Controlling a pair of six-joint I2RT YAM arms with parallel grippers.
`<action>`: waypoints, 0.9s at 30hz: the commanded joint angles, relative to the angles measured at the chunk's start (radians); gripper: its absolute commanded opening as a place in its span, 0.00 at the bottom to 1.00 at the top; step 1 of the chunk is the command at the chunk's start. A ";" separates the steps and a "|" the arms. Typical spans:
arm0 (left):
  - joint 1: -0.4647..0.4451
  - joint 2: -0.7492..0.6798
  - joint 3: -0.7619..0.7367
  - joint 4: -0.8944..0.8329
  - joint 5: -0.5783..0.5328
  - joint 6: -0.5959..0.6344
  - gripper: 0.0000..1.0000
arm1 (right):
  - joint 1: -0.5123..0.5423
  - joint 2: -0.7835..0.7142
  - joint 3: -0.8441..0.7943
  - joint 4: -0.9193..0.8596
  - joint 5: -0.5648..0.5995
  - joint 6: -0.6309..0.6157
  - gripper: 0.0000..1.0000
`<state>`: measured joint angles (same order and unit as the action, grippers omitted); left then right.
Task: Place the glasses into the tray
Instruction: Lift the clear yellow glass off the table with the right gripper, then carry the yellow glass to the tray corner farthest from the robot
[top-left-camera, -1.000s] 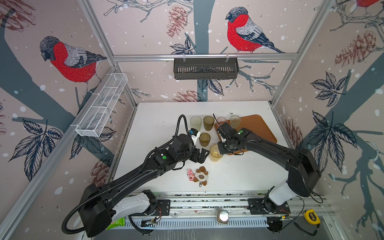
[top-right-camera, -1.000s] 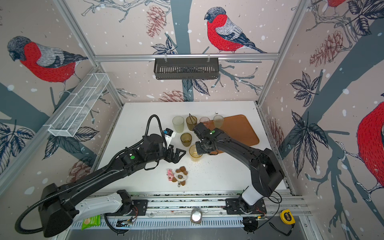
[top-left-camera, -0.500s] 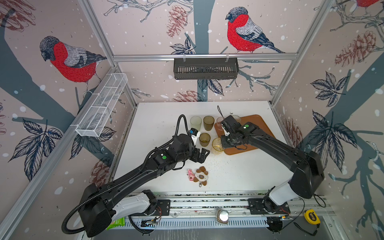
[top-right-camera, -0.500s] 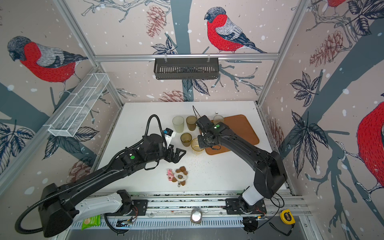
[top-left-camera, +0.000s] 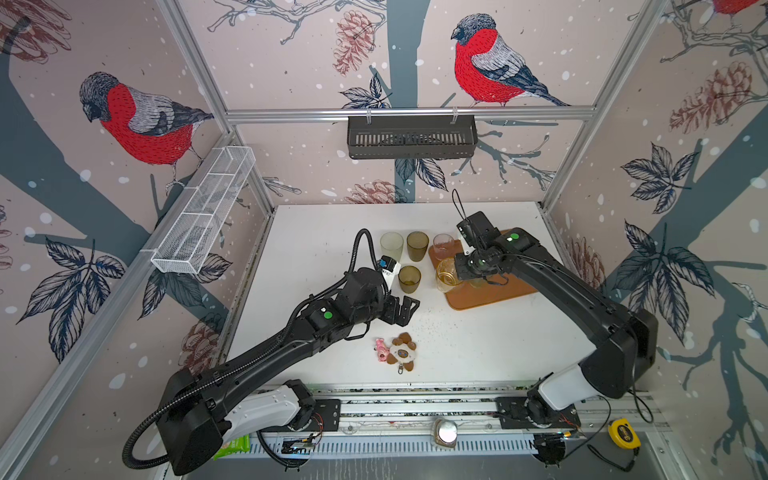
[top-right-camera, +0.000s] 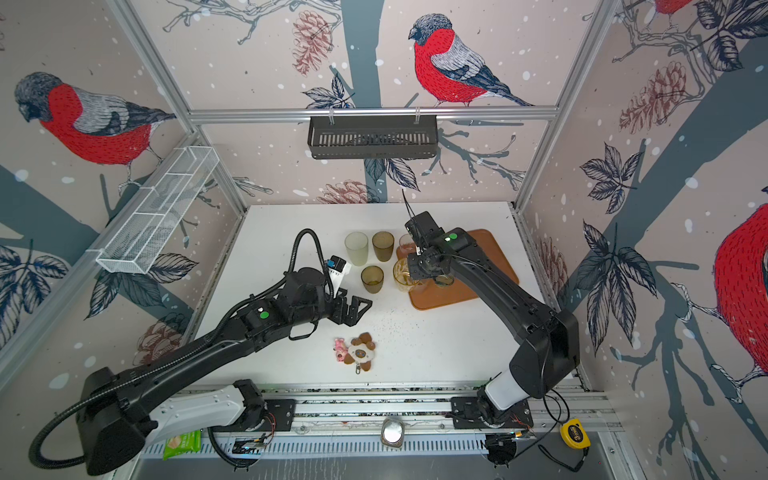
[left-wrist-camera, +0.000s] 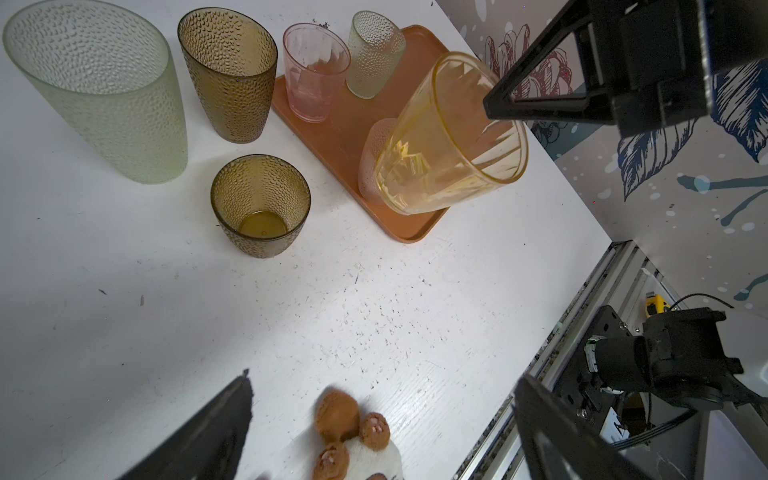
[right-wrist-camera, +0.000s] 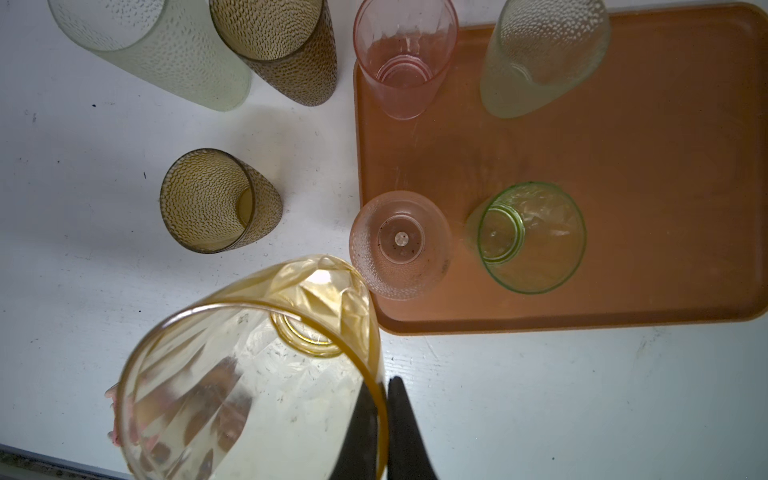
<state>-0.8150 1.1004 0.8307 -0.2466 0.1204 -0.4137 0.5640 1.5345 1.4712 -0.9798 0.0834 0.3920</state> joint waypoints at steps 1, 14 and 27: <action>0.001 0.004 0.004 0.038 -0.001 0.010 0.98 | -0.033 0.001 0.025 -0.038 0.019 -0.036 0.02; 0.000 0.020 0.029 0.026 -0.001 0.024 0.98 | -0.177 0.010 0.083 -0.034 0.011 -0.112 0.02; 0.001 0.063 0.066 0.039 0.013 0.035 0.98 | -0.326 0.038 0.138 0.007 -0.016 -0.152 0.02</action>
<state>-0.8150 1.1561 0.8845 -0.2440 0.1261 -0.3878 0.2565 1.5639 1.5929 -1.0073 0.0780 0.2577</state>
